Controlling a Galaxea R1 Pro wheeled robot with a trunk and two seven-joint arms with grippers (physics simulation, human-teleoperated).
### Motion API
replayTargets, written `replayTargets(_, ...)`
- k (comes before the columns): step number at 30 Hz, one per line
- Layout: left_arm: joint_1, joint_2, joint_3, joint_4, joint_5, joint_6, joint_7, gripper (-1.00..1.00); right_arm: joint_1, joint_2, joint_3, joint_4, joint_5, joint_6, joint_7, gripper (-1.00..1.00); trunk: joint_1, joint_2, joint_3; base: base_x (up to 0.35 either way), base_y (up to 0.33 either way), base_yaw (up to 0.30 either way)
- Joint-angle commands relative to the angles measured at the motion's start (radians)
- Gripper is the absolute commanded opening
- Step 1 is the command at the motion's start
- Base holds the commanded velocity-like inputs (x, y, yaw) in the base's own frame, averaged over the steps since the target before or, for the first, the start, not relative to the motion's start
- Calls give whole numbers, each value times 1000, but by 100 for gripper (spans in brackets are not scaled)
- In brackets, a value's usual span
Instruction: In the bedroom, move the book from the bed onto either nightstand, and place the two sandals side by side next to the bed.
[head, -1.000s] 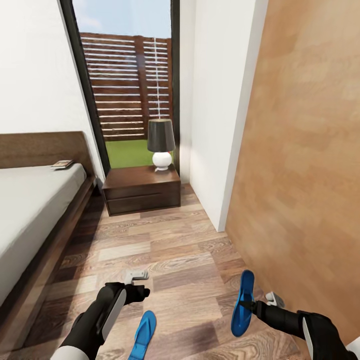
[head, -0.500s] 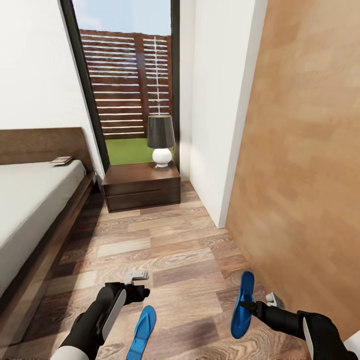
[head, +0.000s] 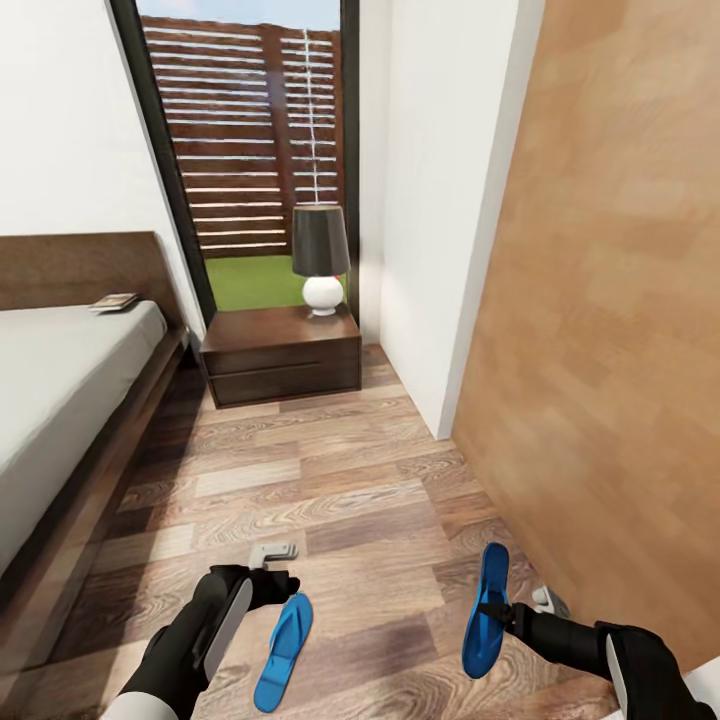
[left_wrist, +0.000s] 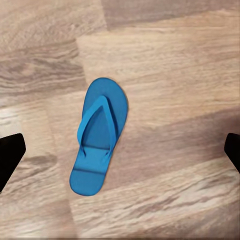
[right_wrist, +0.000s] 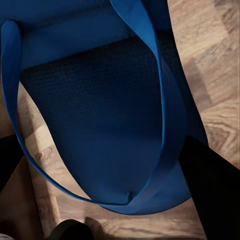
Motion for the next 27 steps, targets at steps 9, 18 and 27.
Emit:
replayTargets(9,0,0,0,-2,9,5,7,100,-1,1,-5,-1,8,6,9,-100,4,-3,-36,0,0,0)
replayTargets(18,0,0,0,-3,8,5,7,100,-1,1,-5,-1,8,6,9,-100,8,-5,-71,0,0,0)
replayTargets(27,0,2,0,-3,8,5,7,100,-1,-2,-6,-2,7,10,9,-100,12,-7,-105,0,0,0)
